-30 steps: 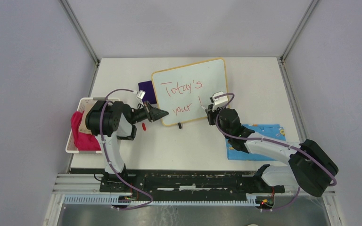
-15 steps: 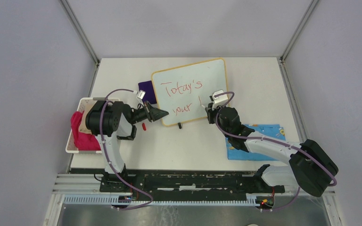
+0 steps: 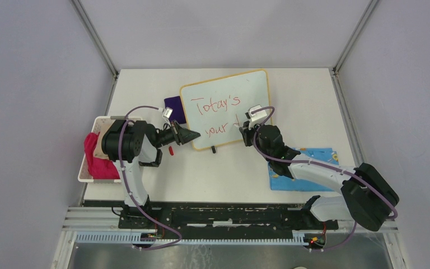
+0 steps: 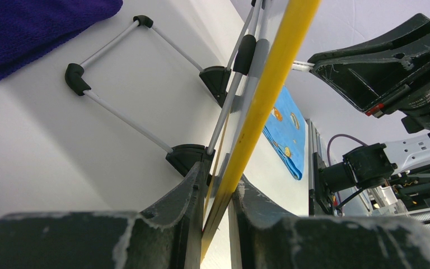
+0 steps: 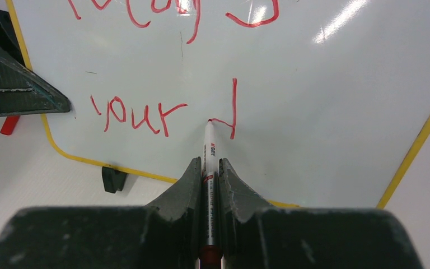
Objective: Write a sentence on the whiteboard
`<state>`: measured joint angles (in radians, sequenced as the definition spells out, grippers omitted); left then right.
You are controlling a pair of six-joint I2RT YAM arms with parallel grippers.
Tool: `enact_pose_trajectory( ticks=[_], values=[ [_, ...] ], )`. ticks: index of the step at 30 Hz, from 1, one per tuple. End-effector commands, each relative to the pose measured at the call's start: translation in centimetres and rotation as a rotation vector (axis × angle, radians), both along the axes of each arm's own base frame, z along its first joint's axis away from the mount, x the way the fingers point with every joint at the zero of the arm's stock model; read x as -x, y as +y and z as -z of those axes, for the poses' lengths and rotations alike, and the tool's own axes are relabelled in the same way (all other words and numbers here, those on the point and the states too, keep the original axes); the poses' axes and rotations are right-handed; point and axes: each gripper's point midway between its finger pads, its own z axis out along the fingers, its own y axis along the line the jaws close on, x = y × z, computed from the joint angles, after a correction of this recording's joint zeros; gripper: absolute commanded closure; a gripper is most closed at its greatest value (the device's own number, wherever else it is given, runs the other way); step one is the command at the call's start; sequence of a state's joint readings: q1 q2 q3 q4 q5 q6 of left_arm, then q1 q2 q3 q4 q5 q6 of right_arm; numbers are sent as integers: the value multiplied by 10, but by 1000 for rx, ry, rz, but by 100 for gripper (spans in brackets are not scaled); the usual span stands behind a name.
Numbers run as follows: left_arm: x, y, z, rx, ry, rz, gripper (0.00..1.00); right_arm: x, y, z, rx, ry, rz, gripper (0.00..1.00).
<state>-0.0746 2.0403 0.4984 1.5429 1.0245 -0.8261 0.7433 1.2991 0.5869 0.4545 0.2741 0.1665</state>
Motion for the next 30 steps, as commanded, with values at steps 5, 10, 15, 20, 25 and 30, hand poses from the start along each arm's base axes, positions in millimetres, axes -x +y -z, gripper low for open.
enact_pose_trajectory(
  ticks=[5,10,15,20,25,30],
  values=[
    [-4,0,-12,31,-75,-19,98,-2,8,-11,-33,-24,-33,100],
    [-3,0,-11,31,-73,-18,98,4,1,0,-16,-6,-24,100],
    [-3,0,-11,31,-74,-19,98,7,-8,7,5,1,0,100],
    [-3,0,-12,31,-75,-17,98,4,-15,5,16,-9,37,100],
    [-3,-1,-12,31,-74,-17,98,0,-20,-4,19,-30,72,100],
    [-3,0,-11,31,-74,-18,98,-4,-21,-12,11,-47,86,100]
  ],
)
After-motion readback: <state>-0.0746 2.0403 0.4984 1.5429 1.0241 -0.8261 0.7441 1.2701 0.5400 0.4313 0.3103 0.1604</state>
